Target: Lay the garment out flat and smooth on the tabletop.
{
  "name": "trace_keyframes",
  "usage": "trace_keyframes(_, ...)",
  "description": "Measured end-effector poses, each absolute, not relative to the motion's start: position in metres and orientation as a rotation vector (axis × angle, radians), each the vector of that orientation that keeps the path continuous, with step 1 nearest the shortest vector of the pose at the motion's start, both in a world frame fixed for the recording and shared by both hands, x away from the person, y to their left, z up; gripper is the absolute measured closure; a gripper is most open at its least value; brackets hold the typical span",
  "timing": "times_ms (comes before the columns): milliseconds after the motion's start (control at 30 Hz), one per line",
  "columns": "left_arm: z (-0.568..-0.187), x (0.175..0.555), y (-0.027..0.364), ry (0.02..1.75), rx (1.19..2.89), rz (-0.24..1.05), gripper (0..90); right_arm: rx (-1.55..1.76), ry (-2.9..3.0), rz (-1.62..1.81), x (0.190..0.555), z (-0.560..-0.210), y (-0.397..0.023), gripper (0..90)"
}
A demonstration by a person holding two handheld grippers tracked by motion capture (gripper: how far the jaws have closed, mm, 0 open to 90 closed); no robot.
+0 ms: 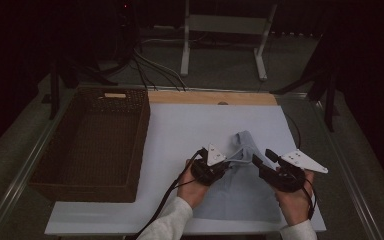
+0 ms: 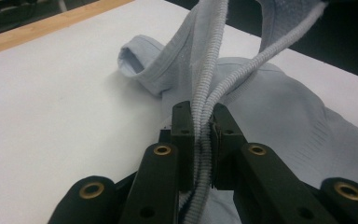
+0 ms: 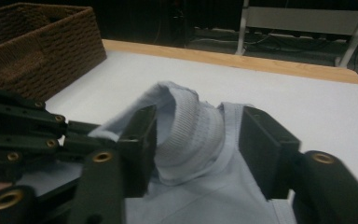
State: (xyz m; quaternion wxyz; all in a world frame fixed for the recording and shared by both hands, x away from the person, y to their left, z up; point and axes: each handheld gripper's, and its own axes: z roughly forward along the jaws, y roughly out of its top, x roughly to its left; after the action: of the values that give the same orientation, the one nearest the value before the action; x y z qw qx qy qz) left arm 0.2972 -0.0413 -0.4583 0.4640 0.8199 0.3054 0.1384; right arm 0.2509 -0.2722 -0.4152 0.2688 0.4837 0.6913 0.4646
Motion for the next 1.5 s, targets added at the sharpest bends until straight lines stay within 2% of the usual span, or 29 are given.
trace_keyframes(267,-0.457,0.303,-0.033,0.789,1.997,0.355,83.3,1.304,1.868,1.233,0.250,-0.418,-0.276,35.2)
trace_keyframes(367,-0.457,0.304,-0.031,0.797,1.992,0.357,83.3,1.297,1.874,1.229,0.249,-0.419,-0.276,34.5)
trace_keyframes(1500,-0.467,0.342,0.012,0.972,1.991,0.398,82.7,1.285,1.921,1.203,0.248,-0.426,-0.278,34.3)
